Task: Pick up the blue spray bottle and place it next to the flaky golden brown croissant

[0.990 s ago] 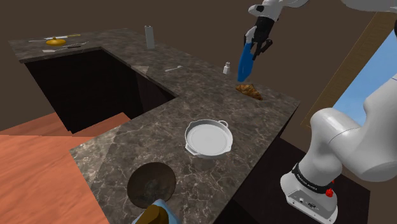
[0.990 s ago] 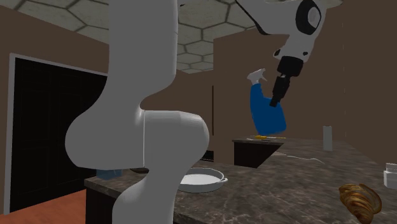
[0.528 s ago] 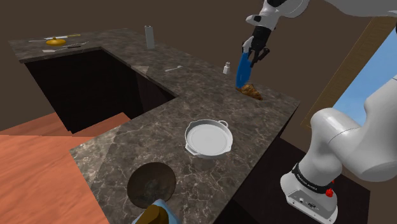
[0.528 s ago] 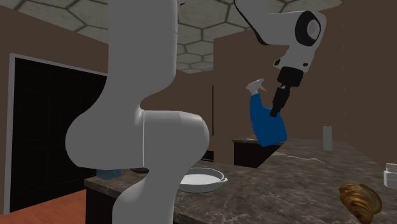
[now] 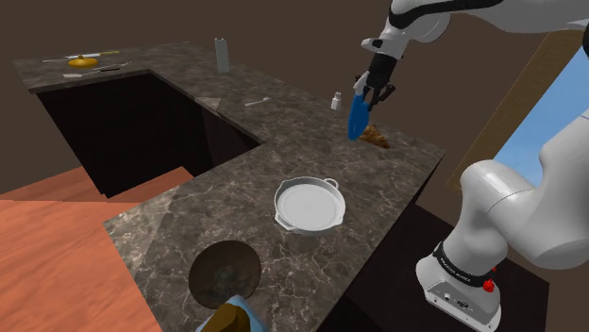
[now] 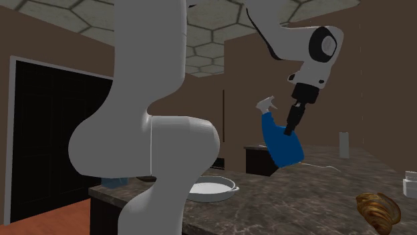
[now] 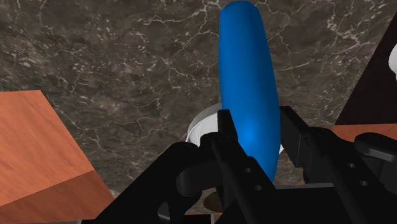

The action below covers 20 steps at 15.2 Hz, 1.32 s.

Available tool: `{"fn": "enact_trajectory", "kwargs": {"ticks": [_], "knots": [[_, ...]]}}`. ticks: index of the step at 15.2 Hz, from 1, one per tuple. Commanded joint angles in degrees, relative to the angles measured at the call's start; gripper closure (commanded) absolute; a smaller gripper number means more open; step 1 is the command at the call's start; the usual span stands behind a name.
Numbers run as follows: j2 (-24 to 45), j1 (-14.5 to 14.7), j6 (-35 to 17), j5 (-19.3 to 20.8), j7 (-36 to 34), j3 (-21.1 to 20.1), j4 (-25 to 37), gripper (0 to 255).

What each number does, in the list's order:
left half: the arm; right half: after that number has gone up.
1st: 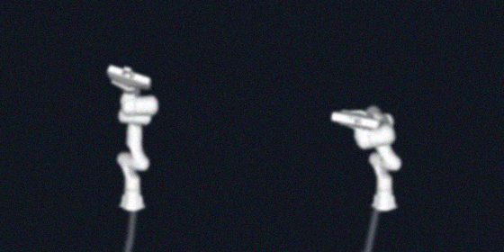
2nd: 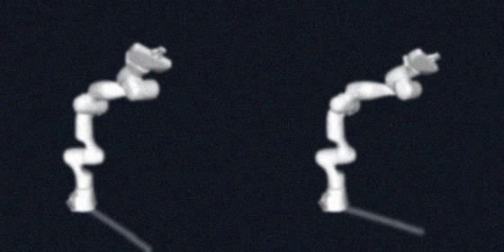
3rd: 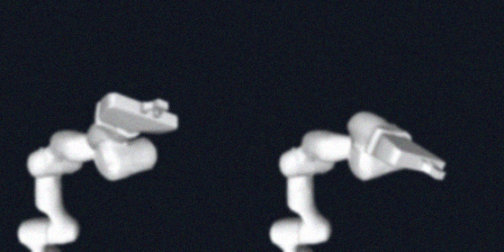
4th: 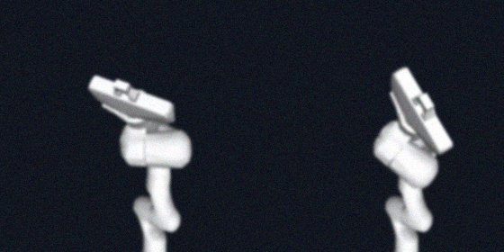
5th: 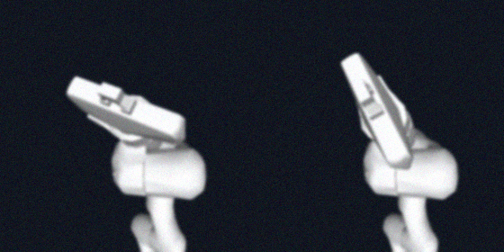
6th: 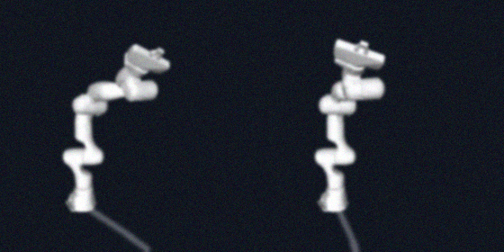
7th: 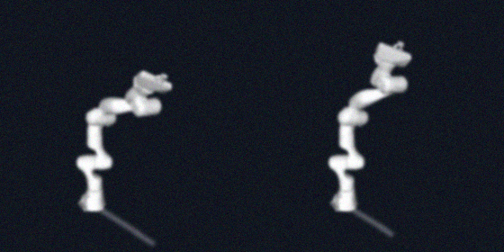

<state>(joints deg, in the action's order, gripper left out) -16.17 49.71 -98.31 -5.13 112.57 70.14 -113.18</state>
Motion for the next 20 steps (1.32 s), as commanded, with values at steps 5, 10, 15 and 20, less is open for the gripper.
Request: {"fn": "enact_trajectory", "kwargs": {"ticks": [5,10,15,20], "knots": [[1.2,1.0,-4.2,-0.8,1.9,2.1,-3.7,255],[3.0,2.9,-7.6,-2.3,4.1,5.0,-6.4,255],[5.9,6.2,-10.8,-4.8,7.1,9.4,-8.7,255],[9.8,14.6,-13.7,-8.7,11.0,18.9,-10.7,255]]}}
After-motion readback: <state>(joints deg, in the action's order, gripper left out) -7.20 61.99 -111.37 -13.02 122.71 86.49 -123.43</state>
